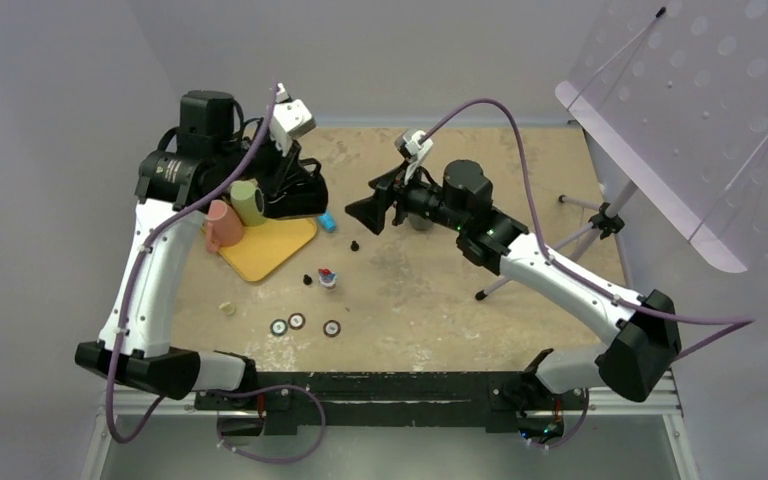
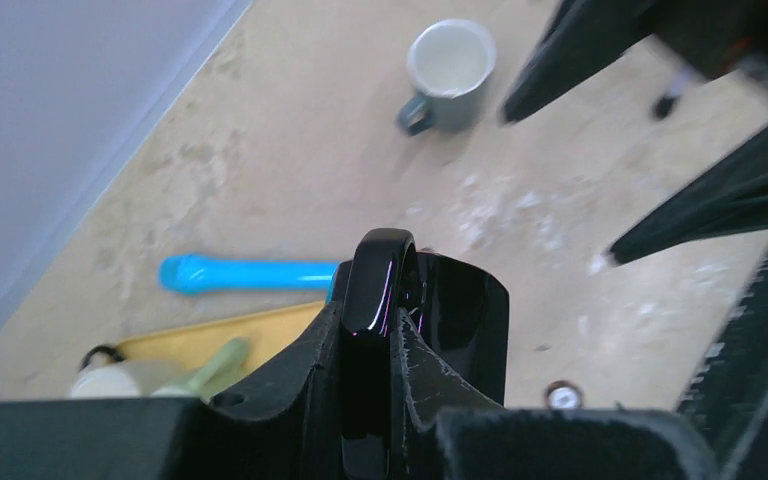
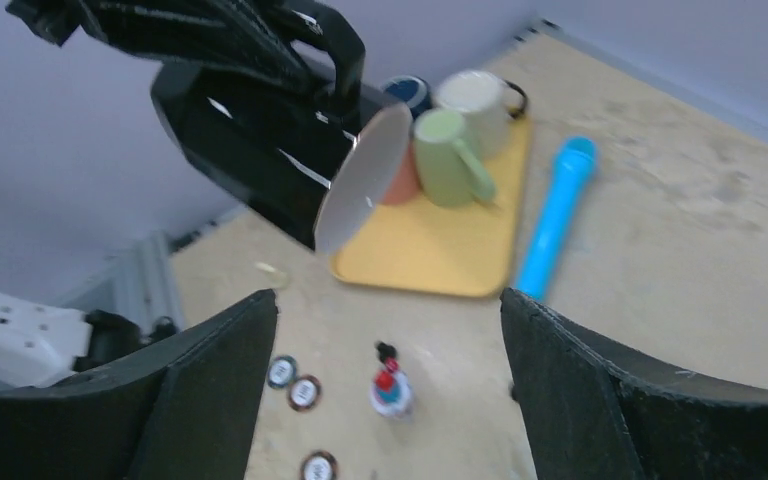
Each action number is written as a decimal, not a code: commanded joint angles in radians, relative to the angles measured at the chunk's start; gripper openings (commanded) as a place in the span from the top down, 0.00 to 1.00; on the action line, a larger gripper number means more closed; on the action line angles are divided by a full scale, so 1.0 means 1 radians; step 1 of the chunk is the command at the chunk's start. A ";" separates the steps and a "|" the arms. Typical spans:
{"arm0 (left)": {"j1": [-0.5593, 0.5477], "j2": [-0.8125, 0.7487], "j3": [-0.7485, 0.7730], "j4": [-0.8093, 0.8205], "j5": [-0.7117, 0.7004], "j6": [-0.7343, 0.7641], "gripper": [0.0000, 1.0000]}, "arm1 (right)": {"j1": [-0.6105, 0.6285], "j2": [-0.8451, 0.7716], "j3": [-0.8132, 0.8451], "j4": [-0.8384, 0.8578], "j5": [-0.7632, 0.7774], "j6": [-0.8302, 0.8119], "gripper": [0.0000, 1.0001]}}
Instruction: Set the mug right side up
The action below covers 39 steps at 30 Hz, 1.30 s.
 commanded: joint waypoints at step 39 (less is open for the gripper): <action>0.114 0.129 -0.209 0.129 -0.431 0.276 0.01 | 0.093 0.291 0.255 -1.013 0.480 -0.015 1.00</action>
